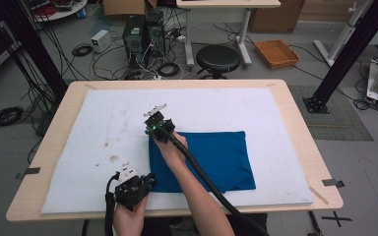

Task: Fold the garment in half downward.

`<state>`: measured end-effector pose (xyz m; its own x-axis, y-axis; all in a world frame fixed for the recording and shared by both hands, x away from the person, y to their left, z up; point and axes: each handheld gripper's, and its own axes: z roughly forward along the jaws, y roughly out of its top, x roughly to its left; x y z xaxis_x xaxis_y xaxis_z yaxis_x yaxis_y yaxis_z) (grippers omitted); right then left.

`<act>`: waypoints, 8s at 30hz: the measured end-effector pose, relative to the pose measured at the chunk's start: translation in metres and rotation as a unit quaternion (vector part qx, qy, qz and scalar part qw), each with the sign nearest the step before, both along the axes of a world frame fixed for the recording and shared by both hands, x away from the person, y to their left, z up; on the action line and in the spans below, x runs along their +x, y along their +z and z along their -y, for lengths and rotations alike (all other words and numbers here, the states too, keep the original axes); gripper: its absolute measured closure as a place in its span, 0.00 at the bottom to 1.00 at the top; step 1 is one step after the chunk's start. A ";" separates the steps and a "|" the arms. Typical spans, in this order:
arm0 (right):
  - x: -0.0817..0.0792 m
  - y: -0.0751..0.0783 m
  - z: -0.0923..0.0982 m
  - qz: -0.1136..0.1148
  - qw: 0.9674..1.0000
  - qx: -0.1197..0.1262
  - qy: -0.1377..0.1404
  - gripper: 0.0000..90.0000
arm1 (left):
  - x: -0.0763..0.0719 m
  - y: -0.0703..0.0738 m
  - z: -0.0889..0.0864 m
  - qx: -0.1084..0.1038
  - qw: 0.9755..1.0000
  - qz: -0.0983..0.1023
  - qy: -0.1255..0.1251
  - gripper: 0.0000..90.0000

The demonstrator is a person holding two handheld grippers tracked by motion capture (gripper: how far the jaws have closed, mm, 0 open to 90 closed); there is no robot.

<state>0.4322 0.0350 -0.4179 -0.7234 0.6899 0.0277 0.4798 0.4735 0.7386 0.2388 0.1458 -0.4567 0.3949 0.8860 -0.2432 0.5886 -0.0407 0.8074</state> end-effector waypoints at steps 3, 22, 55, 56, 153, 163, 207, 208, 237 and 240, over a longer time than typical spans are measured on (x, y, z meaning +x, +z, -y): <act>0.001 0.010 0.012 -0.005 1.000 0.031 -0.001 0.97 | -0.002 0.008 0.003 -0.009 1.000 0.011 -0.009 0.95; -0.001 0.064 0.163 -0.010 0.992 0.129 -0.009 0.97 | 0.010 0.063 0.113 -0.038 0.989 0.049 -0.136 0.95; -0.004 0.022 0.305 0.014 0.989 0.042 -0.143 0.83 | 0.046 0.029 0.236 -0.047 0.969 0.024 -0.240 0.64; -0.007 0.023 0.308 0.014 0.988 0.048 -0.147 0.82 | 0.045 0.031 0.233 -0.049 0.969 0.031 -0.242 0.64; -0.170 -0.022 0.338 -0.009 0.982 0.110 -0.155 0.88 | 0.052 0.034 -0.016 -0.004 0.996 0.085 -0.036 0.47; -0.172 -0.021 0.355 0.024 0.978 0.115 -0.173 0.74 | 0.058 0.041 -0.044 -0.002 0.996 0.091 -0.009 0.44; -0.114 -0.002 0.387 0.056 0.970 0.131 -0.197 0.30 | 0.040 0.051 -0.094 0.066 0.989 0.123 -0.048 0.35; -0.115 -0.002 0.387 0.056 0.970 0.129 -0.197 0.30 | 0.040 0.051 -0.094 0.066 0.989 0.122 -0.047 0.35; -0.106 -0.015 0.389 0.055 0.972 0.112 -0.198 0.29 | 0.044 0.045 -0.097 0.081 0.989 0.122 -0.018 0.35; -0.106 -0.016 0.388 0.053 0.972 0.110 -0.200 0.29 | 0.044 0.040 -0.095 0.085 0.989 0.121 -0.020 0.35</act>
<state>0.3264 -0.3531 -0.4340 -0.4058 0.9023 0.1455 0.5087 0.0907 0.8561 0.2832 0.2411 -0.4162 0.4590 0.8883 0.0128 0.3747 -0.2066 0.9038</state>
